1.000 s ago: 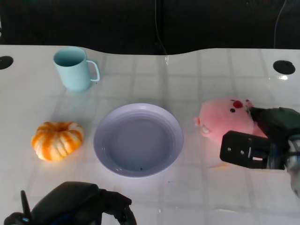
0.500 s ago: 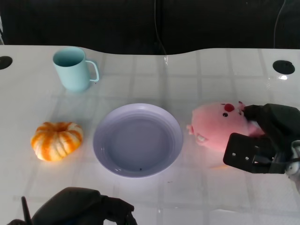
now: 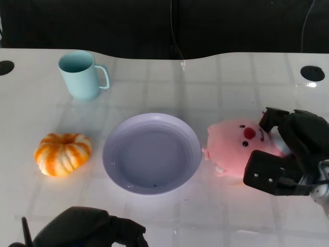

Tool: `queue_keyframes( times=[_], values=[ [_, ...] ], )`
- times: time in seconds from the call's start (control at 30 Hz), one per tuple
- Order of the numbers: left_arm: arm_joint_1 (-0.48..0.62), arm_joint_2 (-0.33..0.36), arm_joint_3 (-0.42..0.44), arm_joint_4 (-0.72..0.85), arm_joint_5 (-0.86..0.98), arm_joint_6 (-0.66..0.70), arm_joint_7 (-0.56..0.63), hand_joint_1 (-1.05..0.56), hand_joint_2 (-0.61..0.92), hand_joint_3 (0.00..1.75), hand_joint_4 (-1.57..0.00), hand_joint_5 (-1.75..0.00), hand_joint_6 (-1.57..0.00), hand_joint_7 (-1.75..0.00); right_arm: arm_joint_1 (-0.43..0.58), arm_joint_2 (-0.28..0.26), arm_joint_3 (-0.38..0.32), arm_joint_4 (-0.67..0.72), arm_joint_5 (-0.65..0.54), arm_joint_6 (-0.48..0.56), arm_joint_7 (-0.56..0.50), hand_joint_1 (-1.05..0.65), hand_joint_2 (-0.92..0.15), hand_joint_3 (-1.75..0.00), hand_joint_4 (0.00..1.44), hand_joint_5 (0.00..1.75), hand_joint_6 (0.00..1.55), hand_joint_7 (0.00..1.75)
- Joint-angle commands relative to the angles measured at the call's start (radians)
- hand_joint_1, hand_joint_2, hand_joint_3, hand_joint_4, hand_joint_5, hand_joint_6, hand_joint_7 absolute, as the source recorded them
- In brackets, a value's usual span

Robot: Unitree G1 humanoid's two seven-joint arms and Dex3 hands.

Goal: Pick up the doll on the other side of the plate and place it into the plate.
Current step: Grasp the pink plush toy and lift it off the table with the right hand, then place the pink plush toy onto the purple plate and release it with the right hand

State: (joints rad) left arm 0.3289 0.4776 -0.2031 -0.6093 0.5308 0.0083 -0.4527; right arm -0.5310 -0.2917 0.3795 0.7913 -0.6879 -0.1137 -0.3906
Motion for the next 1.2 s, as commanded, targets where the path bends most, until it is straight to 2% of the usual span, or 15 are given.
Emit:
queue_keyframes(
  times=[0.03,0.17,0.27,0.37,0.6,0.87,1.03,1.2],
  values=[
    [0.011,0.020,0.014,-0.023,-0.007,-0.006,-0.011,-0.20,0.92,0.28,-0.71,-1.40,-0.88,-0.63,0.019,-0.002,-0.047,-0.057,0.034,0.005,-0.050,-0.16,-0.39,-1.16,0.88,1.75,0.73,1.75],
    [0.008,0.024,0.019,-0.019,-0.015,-0.013,-0.013,-0.18,0.92,0.26,-0.72,-1.42,-0.88,-0.64,0.022,-0.005,-0.083,-0.117,0.065,-0.009,-0.050,-0.16,-0.42,-1.23,0.91,1.75,0.75,1.75],
    [0.005,0.028,0.019,-0.014,-0.017,-0.017,-0.015,-0.18,0.92,0.25,-0.71,-1.48,-0.87,-0.64,0.025,-0.002,-0.106,-0.170,0.093,-0.016,-0.036,-0.16,-0.40,-1.29,0.93,1.75,0.76,1.75],
    [-0.002,0.025,0.016,-0.010,-0.021,-0.009,-0.019,-0.19,0.92,0.25,-0.71,-1.53,-0.88,-0.65,0.031,0.001,-0.112,-0.243,0.095,0.003,-0.004,-0.15,-0.33,-1.37,0.93,1.75,0.78,1.75],
    [0.002,0.025,0.010,0.002,-0.013,-0.029,-0.004,-0.17,0.92,0.24,-0.69,-1.56,-0.88,-0.64,0.038,0.029,-0.119,-0.331,0.110,0.030,0.032,-0.15,-0.27,-1.45,0.91,1.75,0.78,1.75],
    [0.000,0.015,0.003,0.014,-0.010,-0.036,0.005,-0.16,0.92,0.24,-0.68,-1.56,-0.88,-0.64,0.012,0.089,-0.124,-0.424,0.161,0.057,0.131,-0.14,-0.30,-1.44,0.92,1.75,0.78,1.75],
    [-0.008,0.008,-0.008,0.020,0.003,-0.037,0.007,-0.17,0.92,0.24,-0.69,-1.56,-0.89,-0.64,-0.035,0.145,-0.096,-0.457,0.154,0.111,0.217,-0.15,-0.27,-1.42,0.95,1.75,0.79,1.75],
    [-0.010,-0.005,-0.016,0.023,0.010,-0.038,0.014,-0.16,0.92,0.23,-0.69,-1.55,-0.89,-0.64,-0.069,0.206,-0.069,-0.455,0.153,0.143,0.261,-0.15,-0.29,-1.39,0.97,1.75,0.80,1.75]
  ],
)
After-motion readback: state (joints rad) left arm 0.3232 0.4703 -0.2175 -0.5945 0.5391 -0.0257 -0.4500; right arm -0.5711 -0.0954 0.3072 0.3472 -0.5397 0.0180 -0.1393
